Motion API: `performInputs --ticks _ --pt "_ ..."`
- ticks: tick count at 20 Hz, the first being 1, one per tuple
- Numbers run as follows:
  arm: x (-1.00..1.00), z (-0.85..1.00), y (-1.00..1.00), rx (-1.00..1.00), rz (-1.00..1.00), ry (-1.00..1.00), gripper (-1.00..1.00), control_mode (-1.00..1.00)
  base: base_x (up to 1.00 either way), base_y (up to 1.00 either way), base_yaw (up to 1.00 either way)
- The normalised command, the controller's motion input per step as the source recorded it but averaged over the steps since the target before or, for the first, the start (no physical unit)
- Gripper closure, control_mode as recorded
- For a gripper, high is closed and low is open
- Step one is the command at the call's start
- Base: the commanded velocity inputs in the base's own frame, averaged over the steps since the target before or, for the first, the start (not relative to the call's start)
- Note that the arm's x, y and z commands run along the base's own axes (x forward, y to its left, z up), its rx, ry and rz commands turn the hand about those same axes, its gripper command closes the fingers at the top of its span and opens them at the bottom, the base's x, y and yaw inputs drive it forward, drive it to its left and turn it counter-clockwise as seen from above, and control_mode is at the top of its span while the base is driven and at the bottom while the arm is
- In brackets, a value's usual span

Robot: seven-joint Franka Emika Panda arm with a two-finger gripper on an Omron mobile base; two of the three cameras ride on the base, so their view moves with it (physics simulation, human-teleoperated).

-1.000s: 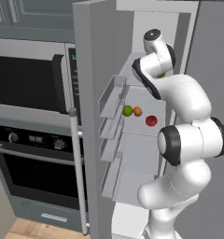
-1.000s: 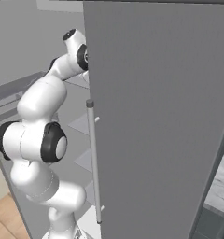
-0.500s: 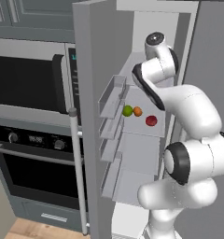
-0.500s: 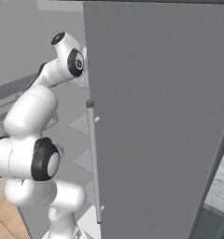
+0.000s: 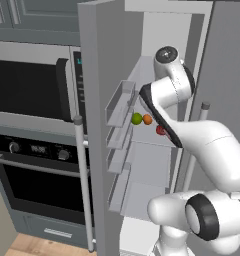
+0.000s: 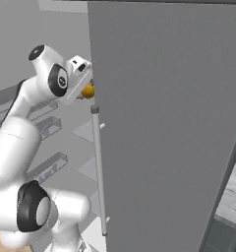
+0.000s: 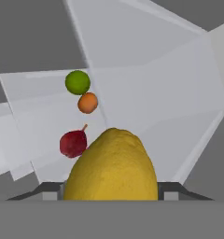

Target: Take the tangerine and lemon from the highest rack and move them to the second highest rack where the pear and lime are located, to maximize freezer space. Close the freezer door after rearranging.

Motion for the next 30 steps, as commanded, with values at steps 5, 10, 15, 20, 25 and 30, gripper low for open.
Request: performInputs --ticks 5,10,15,20,25,30 --pt "-0.53 -0.34 0.11 0.00 0.16 0.00 1.00 -1.00 0.00 0.00 0.00" --pt "-0.12 -0.61 0.16 -0.03 0.16 0.00 1.00 -1.00 0.00 0.00 0.00" --pt "0.15 -0.48 0.15 -0.03 0.01 0.00 1.00 -1.00 0.00 0.00 0.00" --pt "0.37 -0.41 0.00 0.00 0.00 0.00 1.00 -1.00 0.00 0.00 0.00" --pt "0.52 -0.34 0.00 0.00 0.00 0.00 1.00 -1.00 0.00 0.00 0.00" --pt "0.63 -0.26 0.00 0.00 0.00 0.00 1.00 -1.00 0.00 0.00 0.00"
